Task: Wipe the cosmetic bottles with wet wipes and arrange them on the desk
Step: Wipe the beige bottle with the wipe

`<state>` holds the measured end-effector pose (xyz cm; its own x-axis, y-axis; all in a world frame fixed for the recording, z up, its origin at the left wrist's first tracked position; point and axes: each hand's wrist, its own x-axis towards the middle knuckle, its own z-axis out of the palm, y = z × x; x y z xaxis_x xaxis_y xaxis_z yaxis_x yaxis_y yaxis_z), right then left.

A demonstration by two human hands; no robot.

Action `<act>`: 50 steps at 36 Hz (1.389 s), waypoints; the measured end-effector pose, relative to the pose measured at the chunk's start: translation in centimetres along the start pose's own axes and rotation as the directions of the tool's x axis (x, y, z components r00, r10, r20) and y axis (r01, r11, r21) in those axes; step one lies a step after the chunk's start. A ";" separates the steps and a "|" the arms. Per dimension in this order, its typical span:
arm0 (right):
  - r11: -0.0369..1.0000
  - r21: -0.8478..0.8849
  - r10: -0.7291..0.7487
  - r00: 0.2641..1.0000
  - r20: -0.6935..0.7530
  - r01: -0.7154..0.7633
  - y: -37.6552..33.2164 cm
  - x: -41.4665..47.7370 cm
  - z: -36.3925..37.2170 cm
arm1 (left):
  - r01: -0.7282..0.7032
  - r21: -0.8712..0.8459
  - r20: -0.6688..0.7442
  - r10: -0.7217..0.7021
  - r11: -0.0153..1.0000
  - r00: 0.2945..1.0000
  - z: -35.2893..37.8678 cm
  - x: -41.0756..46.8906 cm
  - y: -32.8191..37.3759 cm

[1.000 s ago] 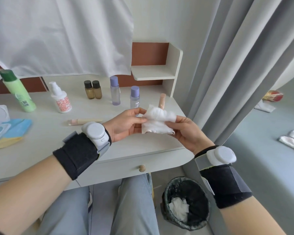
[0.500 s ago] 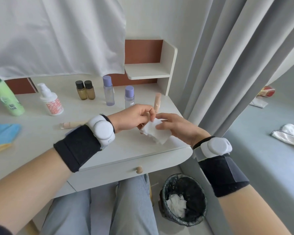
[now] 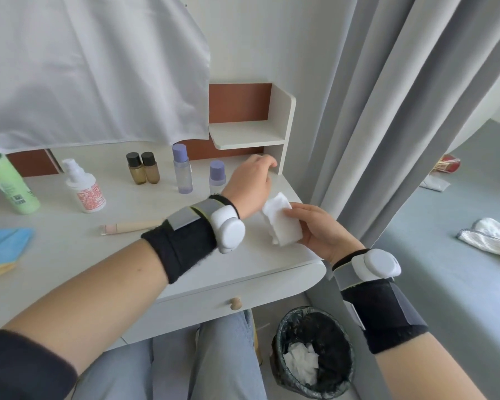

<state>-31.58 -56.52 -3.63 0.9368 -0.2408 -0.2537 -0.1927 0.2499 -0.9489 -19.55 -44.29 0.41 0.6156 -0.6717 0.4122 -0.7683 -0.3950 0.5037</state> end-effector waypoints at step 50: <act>0.983 0.060 -0.173 0.984 0.037 0.171 2.1 2.1 18.5 | 0.488 -0.668 0.320 -0.374 0.562 0.870 -13.1 -12.5 -12.0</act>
<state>-24.62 -39.15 -2.64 0.9663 -0.2454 -0.0780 -0.0117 0.2609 -0.9653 -15.71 -22.92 -0.82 0.7671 -0.6373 -0.0731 -0.0140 -0.1306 0.9913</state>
